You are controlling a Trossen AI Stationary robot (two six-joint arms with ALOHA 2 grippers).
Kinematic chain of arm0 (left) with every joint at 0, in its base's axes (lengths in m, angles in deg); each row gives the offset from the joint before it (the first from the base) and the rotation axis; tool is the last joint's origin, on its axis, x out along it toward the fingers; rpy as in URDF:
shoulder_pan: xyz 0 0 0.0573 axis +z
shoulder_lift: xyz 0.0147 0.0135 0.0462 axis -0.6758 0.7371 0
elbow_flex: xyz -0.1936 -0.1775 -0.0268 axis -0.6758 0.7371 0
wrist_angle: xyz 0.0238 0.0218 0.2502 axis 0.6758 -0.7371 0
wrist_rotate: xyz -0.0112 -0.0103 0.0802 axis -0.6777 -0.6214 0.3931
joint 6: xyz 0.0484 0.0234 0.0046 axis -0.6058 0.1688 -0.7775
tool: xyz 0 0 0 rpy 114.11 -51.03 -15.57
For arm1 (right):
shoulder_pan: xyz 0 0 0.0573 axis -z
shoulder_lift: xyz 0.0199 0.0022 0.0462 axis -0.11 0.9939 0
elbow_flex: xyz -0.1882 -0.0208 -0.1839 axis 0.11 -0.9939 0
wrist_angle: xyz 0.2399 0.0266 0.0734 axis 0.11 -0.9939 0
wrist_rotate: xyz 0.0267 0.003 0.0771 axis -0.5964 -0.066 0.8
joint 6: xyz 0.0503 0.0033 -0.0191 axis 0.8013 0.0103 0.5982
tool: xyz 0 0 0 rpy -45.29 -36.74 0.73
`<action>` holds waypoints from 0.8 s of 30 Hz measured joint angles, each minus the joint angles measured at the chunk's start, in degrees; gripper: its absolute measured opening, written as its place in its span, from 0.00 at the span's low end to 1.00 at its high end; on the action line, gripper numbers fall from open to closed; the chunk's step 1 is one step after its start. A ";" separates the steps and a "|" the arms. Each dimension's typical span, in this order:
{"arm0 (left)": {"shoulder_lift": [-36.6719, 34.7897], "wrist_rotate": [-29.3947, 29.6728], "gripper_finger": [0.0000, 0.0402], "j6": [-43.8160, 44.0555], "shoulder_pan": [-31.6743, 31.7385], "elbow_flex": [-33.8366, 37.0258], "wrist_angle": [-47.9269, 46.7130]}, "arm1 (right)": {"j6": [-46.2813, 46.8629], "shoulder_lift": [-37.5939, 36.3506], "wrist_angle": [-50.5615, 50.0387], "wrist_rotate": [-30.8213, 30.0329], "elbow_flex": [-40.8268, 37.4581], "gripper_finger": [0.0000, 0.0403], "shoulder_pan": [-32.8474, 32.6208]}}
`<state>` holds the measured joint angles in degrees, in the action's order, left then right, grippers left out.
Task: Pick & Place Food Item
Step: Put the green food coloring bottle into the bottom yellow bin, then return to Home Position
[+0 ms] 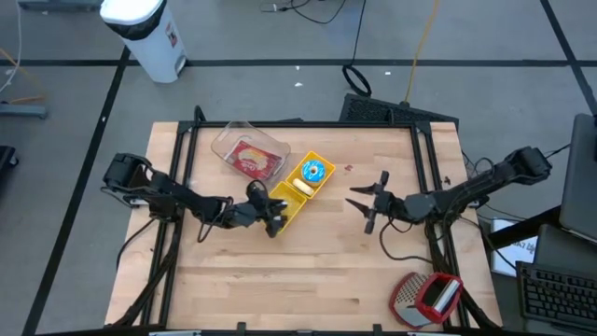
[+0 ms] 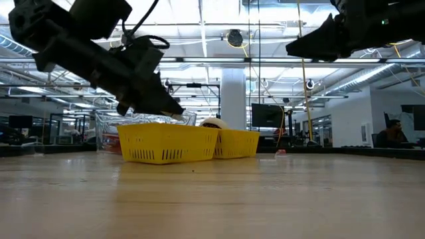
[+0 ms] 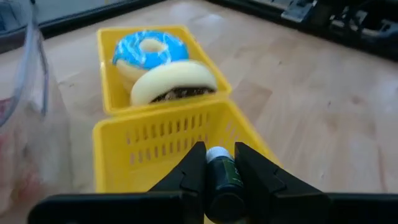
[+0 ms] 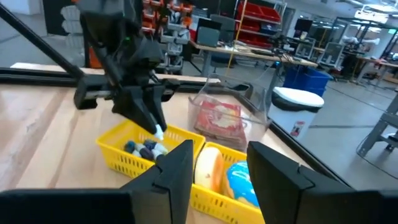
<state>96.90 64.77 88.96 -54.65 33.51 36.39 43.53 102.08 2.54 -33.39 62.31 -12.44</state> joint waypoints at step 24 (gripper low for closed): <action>-5.13 -6.40 0.64 -4.01 0.93 0.84 -4.44 | -1.49 0.06 1.58 0.48 -0.57 0.35 1.21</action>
<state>91.77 58.37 84.95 -53.72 34.35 31.96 42.04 102.14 4.12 -32.91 61.74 -11.24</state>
